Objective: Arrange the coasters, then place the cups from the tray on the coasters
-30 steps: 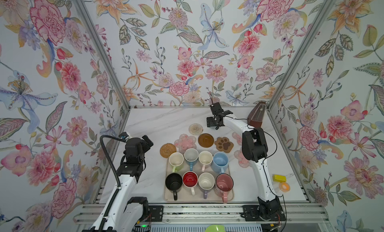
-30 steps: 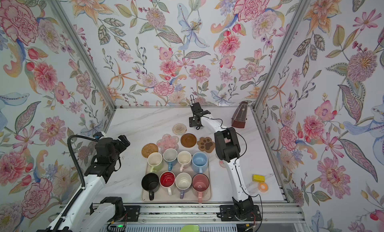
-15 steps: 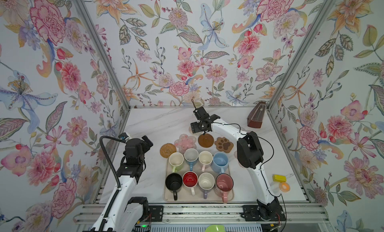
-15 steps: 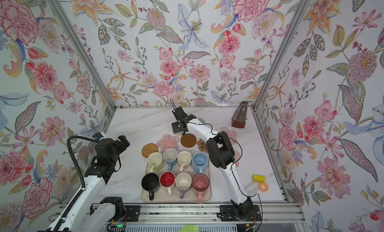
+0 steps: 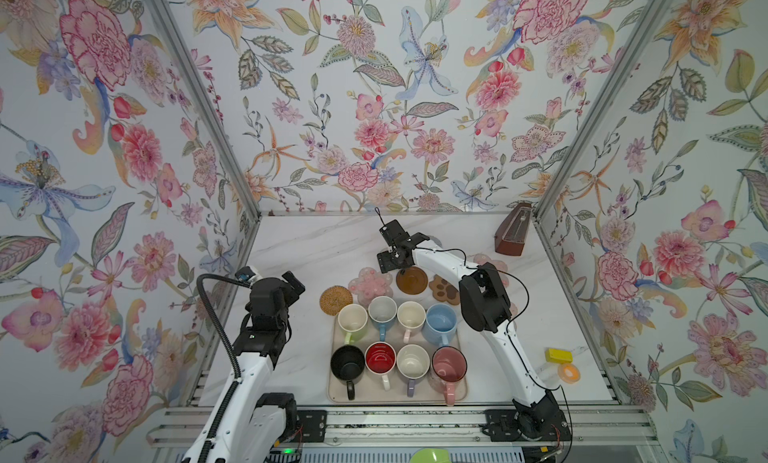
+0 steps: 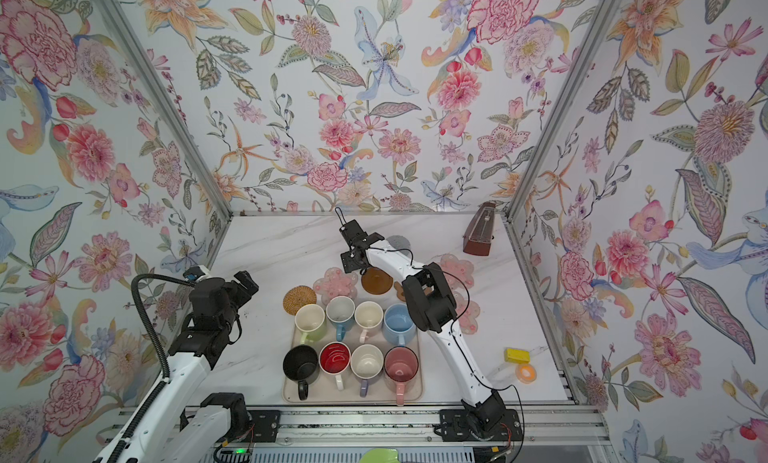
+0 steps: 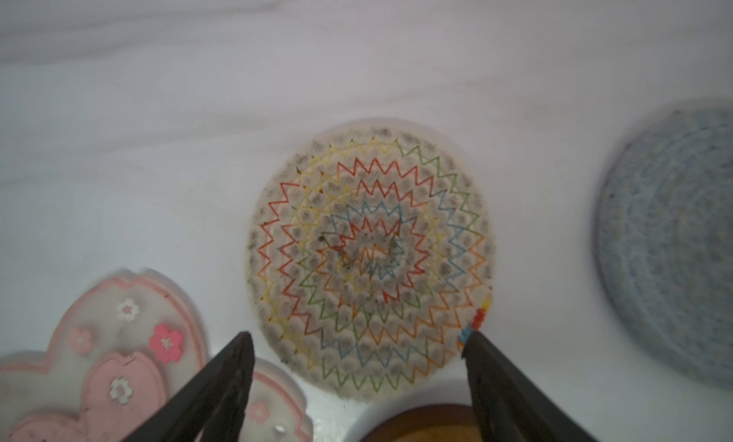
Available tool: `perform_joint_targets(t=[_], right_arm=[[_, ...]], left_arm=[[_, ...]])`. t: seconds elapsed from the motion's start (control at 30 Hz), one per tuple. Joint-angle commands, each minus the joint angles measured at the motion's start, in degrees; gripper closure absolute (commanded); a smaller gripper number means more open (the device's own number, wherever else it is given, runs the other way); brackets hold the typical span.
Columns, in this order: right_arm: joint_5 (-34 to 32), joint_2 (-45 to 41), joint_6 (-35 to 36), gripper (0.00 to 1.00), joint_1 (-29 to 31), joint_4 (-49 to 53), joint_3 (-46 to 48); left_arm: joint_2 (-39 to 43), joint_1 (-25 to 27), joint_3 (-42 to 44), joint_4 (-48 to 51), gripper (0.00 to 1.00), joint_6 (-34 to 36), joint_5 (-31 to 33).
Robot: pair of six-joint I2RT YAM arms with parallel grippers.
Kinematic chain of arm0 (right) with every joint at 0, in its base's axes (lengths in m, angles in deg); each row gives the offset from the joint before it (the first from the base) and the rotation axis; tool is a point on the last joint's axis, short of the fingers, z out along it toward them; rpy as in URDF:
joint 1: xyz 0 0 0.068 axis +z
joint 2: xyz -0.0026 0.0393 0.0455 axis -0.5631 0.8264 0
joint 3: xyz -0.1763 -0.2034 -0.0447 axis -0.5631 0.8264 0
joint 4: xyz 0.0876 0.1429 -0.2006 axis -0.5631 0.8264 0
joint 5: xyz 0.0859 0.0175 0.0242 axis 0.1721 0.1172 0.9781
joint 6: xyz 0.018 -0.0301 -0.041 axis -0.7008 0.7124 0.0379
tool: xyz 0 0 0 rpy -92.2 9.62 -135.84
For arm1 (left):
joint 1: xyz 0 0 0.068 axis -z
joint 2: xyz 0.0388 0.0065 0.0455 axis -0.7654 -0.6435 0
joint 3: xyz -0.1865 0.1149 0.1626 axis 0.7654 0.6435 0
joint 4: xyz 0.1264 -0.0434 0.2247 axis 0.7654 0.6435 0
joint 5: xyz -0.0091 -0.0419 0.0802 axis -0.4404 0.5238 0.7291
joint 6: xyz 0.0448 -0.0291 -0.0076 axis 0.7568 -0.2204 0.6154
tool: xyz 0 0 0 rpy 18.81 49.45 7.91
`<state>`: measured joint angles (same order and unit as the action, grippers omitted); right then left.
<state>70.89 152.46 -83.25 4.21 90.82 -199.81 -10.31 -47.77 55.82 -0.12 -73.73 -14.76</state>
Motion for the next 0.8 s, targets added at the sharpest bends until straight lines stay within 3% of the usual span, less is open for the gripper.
perform_joint_targets(t=[0.0,0.47,0.63,0.77], right_arm=[[-1.27,3.26,0.77,0.16,-0.6,1.33,-2.71],[2.17,10.21,1.3,0.12,-4.93,3.31,-19.09],[2.6,4.53,3.28,0.07,-6.05,3.01,-24.55],[1.96,-3.93,4.69,0.02,-5.97,1.71,-21.94]], left_arm=[[0.15,-0.43,0.84,-0.12,0.02,-0.76,1.64],[-0.89,-0.42,0.11,0.09,0.02,-1.85,-0.13],[-2.43,-0.34,-0.92,-0.13,0.03,-1.84,-2.03],[-4.58,-0.11,-1.86,-1.15,0.04,-2.31,-3.9]])
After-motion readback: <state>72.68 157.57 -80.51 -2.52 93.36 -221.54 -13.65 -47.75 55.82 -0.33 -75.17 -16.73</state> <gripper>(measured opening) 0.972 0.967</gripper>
